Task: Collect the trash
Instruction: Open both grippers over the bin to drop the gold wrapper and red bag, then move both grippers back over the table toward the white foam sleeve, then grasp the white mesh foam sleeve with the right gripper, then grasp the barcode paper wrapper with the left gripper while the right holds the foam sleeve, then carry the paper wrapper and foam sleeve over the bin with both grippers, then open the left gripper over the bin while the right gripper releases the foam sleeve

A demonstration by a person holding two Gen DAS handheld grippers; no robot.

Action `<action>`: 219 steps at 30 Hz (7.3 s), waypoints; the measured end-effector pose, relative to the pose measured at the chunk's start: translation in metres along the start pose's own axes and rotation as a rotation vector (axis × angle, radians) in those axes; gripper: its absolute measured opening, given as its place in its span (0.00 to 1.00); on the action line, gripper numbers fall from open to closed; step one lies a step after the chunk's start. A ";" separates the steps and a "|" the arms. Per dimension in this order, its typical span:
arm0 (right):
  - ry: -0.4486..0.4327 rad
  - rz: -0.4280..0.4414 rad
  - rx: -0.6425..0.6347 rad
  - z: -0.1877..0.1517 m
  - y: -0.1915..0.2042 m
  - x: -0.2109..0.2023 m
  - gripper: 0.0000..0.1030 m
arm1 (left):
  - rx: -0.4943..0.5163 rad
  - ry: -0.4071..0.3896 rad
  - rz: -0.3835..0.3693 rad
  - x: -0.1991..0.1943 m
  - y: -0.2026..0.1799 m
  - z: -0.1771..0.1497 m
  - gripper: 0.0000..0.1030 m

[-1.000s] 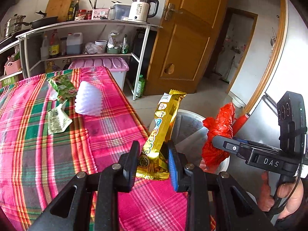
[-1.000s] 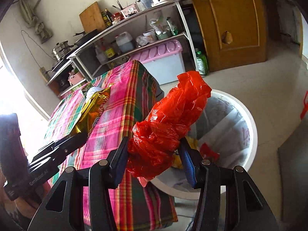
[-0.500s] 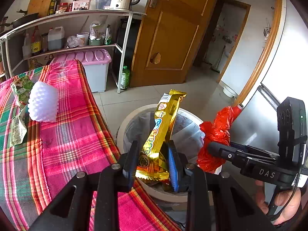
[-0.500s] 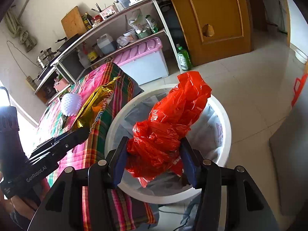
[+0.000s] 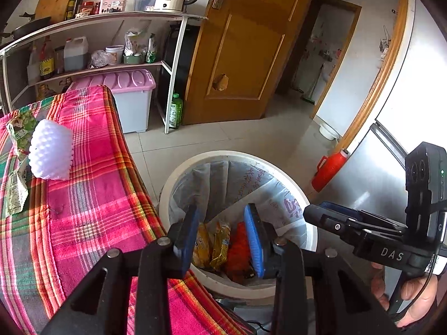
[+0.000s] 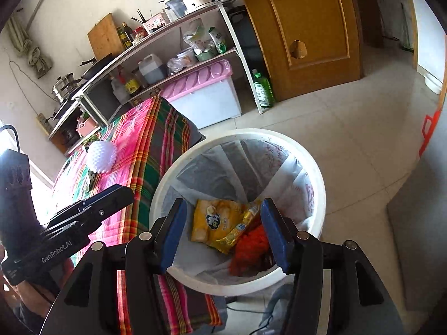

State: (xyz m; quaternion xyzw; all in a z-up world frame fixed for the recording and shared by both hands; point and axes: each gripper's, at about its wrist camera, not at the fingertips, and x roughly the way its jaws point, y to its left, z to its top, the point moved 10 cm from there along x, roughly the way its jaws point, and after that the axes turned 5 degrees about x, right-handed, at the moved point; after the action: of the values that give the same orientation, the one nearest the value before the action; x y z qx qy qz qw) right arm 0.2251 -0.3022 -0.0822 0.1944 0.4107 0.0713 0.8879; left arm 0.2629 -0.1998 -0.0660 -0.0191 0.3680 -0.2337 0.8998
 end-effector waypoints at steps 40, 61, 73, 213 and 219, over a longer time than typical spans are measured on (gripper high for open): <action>-0.024 0.167 -0.304 -0.042 0.172 -0.023 0.54 | -0.169 -0.184 0.244 -0.156 0.127 -0.048 0.34; 0.034 0.202 -0.293 -0.016 0.205 0.034 0.54 | -0.239 -0.159 0.304 -0.140 0.186 -0.039 0.42; 0.084 0.196 -0.294 0.008 0.238 0.092 0.54 | -0.268 -0.166 0.326 -0.139 0.226 -0.032 0.42; -0.020 -0.017 0.009 -0.002 0.001 0.006 0.39 | -0.018 0.000 0.003 -0.005 0.007 -0.001 0.07; -0.055 -0.006 -0.039 0.001 0.021 -0.005 0.39 | -0.031 -0.028 0.021 -0.028 0.019 -0.002 0.08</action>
State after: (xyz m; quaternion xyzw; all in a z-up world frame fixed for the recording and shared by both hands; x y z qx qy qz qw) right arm 0.2235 -0.2844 -0.0694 0.1779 0.3851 0.0712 0.9028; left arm 0.2523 -0.1705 -0.0530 -0.0323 0.3590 -0.2184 0.9069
